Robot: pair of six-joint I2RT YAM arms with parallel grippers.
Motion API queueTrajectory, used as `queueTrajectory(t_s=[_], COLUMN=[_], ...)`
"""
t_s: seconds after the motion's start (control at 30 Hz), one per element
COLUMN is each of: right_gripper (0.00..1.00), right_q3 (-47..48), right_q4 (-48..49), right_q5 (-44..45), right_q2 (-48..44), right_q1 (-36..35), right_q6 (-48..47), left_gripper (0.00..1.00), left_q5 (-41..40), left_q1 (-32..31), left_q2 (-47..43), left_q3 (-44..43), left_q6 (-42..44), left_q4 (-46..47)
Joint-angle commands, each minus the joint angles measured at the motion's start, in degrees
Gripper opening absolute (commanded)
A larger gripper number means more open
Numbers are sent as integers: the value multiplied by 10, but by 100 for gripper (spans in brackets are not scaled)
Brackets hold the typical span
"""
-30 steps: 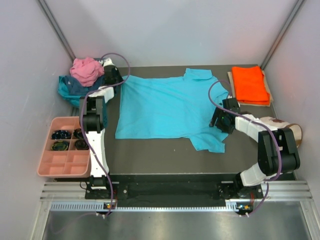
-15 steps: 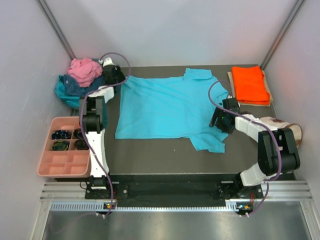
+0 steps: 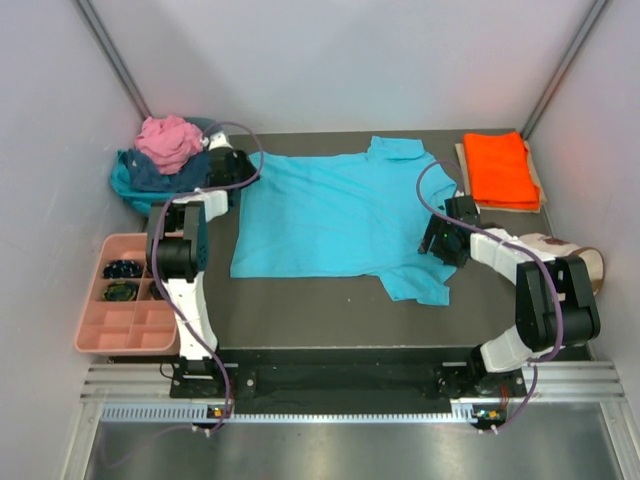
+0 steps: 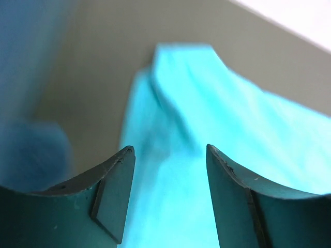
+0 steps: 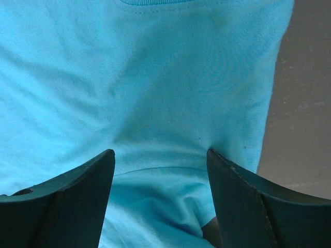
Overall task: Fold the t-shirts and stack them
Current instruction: Flatten the tshirt out
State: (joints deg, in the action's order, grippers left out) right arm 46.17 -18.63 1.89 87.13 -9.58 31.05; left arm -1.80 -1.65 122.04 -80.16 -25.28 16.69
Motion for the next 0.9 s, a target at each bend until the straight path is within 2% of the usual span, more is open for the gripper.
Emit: queueTrajectory(t_s=[0.0,0.17,0.4,0.57,0.87], right_gripper=[72,72,72,72,71], right_q3=[-13,-12,-9,-1,-56], right_q4=[-5,-13,-30,-83,-163], right_q5=[-17,-17,-33,-23,0], right_q2=[-6,-31,-114,-169,-282], right_q1=[-1,-1,-1,-1,-15], right_q6=[-4,-5,-7,-4,33], left_gripper=[62,61,60,59,59], left_q5=[6,-27,-51,-54,-130], left_q1=[-37,-79,-145,-165,-192], left_q2=[-78,-150,-236,-283,-378], left_q3=[73,158,259,307,382], left_q6=[-19,-17,-3,-13,-34], left_q4=[40,30,18,-24,-89])
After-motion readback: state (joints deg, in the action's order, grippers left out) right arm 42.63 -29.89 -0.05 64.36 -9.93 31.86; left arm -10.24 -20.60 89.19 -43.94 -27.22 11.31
